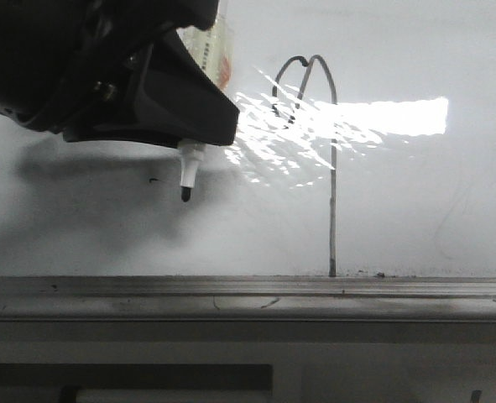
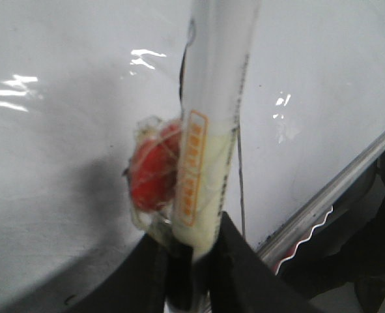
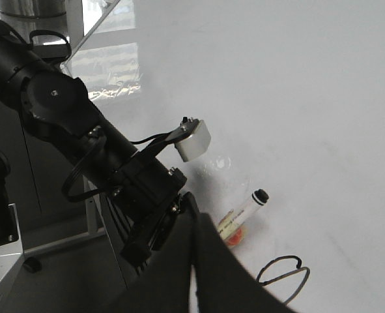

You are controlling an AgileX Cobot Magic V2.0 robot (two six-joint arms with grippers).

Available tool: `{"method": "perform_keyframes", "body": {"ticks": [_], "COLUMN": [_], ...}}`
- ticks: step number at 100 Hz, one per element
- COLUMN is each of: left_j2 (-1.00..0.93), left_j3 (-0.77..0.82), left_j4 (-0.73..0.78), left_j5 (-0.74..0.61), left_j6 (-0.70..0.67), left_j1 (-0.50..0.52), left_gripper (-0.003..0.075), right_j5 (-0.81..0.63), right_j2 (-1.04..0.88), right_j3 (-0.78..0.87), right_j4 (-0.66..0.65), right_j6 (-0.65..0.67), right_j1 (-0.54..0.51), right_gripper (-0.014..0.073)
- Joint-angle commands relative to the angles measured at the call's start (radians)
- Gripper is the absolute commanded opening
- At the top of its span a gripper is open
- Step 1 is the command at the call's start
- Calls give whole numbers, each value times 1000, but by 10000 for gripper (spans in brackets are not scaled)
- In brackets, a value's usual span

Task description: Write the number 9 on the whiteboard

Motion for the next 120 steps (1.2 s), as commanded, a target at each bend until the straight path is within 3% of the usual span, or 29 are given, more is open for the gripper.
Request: {"method": "perform_keyframes", "body": {"ticks": [1, 39, 62, 98, 108, 120], "left_j2": [-18, -3, 44, 64, 64, 64], "left_j3": [-35, -35, -35, -35, -35, -35], "left_j4": [-38, -112, -183, -166, -164, -164], "left_j5": [14, 250, 249, 220, 214, 191], "left_j6": [-7, 0, 0, 7, 9, 9], "left_j1": [45, 304, 320, 320, 320, 320], "left_gripper": [-20, -20, -20, -15, 78, 301], "right_j5": [-67, -72, -74, -74, -74, -76], "right_j2": [-3, -3, -3, -3, -3, -3], "right_j3": [-32, -32, -32, -32, -32, -32], "right_j4": [-13, -9, -9, -9, -9, -9], "right_j6": [8, 10, 10, 10, 10, 10], "right_j1": [-7, -7, -7, -7, -7, -7], "right_gripper": [-58, -58, -58, -58, -58, -58]}}
